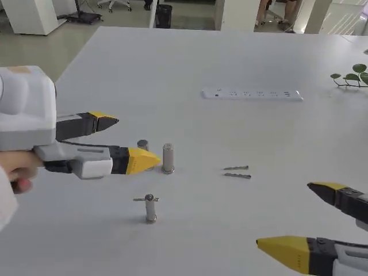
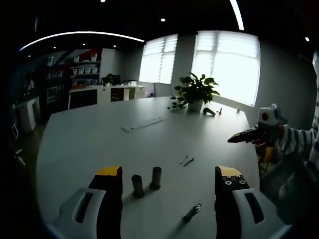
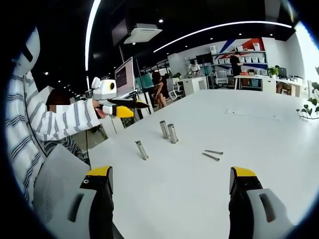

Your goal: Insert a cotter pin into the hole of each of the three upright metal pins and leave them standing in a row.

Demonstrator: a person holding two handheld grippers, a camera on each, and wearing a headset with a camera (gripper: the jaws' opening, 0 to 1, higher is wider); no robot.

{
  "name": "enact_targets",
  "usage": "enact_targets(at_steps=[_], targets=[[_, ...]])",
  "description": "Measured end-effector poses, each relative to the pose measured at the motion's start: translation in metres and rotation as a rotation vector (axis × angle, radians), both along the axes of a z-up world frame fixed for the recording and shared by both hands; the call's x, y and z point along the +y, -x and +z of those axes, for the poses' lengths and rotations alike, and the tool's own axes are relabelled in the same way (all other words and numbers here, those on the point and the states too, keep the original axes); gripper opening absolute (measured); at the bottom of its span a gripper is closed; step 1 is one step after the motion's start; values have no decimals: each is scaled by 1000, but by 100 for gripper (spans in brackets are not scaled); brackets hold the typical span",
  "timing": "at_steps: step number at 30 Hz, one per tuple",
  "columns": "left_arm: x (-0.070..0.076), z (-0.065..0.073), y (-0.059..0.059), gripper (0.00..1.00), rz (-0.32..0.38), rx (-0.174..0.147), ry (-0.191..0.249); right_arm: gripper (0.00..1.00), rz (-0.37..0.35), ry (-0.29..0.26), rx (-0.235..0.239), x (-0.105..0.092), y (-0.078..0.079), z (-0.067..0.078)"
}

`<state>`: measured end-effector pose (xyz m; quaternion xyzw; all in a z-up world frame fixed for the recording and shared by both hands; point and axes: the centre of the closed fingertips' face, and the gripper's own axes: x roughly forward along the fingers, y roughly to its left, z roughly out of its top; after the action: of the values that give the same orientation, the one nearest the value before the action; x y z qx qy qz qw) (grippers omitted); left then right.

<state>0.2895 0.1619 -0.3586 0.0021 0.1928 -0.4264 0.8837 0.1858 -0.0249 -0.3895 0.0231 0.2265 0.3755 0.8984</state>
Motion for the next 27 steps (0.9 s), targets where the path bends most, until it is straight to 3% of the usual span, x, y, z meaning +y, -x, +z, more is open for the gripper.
enact_targets(at_steps=[7,14,16,19,27], targets=[[-2,-9,-10,68,-18,22,14,96,-3,1,3,0,3,-2],[2,-21,-20,61,-27,16,-15,96,-4,10,11,-1,3,-4],[2,-29,-21,59,-44,31,-40,96,-9,7,11,-1,3,-3],[5,-36,-26,52,-44,11,-80,95,-8,7,11,0,3,-2],[5,-58,-36,49,-55,8,-176,95,6,22,25,0,7,-5]])
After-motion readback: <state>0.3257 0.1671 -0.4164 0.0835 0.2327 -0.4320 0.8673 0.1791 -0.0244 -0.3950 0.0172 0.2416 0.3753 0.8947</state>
